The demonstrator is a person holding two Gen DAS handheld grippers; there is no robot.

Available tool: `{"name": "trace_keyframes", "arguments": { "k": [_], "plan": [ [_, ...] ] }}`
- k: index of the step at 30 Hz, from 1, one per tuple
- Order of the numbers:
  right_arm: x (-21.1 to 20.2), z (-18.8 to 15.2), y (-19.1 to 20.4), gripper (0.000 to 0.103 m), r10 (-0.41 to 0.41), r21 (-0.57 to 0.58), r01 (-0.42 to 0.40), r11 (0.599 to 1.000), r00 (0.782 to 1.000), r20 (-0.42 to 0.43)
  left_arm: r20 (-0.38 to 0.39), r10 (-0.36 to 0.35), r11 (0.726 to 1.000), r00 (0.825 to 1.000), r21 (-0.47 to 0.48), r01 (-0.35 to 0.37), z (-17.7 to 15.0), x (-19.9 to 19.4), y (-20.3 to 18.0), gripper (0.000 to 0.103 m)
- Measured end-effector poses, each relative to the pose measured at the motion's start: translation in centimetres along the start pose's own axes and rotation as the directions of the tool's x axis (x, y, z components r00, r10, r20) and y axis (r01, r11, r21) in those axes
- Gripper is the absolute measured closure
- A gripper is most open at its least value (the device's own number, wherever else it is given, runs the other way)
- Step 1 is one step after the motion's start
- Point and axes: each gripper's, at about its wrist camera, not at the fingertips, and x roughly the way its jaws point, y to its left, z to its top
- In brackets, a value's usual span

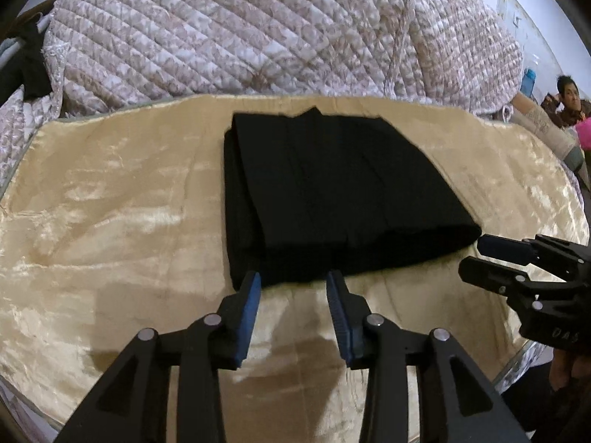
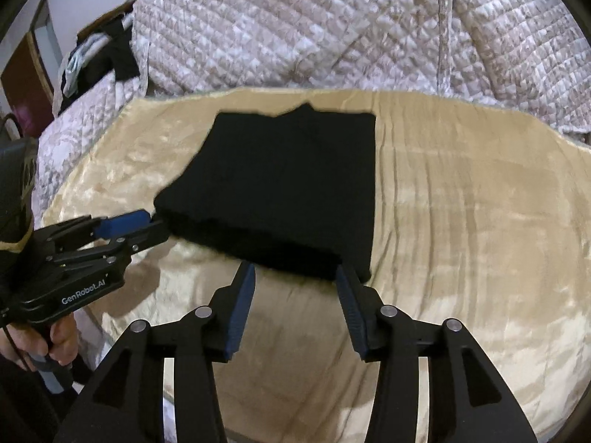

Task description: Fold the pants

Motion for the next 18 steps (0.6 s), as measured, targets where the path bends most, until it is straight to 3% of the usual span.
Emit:
{"name": "trace_keyframes", "arguments": {
  "k": [4, 11, 18],
  "plan": [
    [1.5, -0.6, -0.5, 0.057, -0.025, 0.01, 0.025, 1.0, 0.998, -0.057, -0.027, 0.007, 1.0, 1.0, 0.007, -0.007, -0.5, 0.7, -0.2, 0.063],
    [1.7, -0.6, -0.3, 0.056, -0.042, -0.01, 0.041, 0.999, 0.998, -0.056, -0.019, 0.018, 0.999, 1.0, 0.028, -0.018, -0.7, 0.8, -0.6, 0.055],
    [2.0, -0.7, -0.2, 0.047, -0.031, -0.023, 0.03, 0.999, 0.998, -0.058, -0.017, 0.018, 1.0, 1.0, 0.023, -0.017, -0.8, 1.1, -0.3, 0.045]
  ]
}}
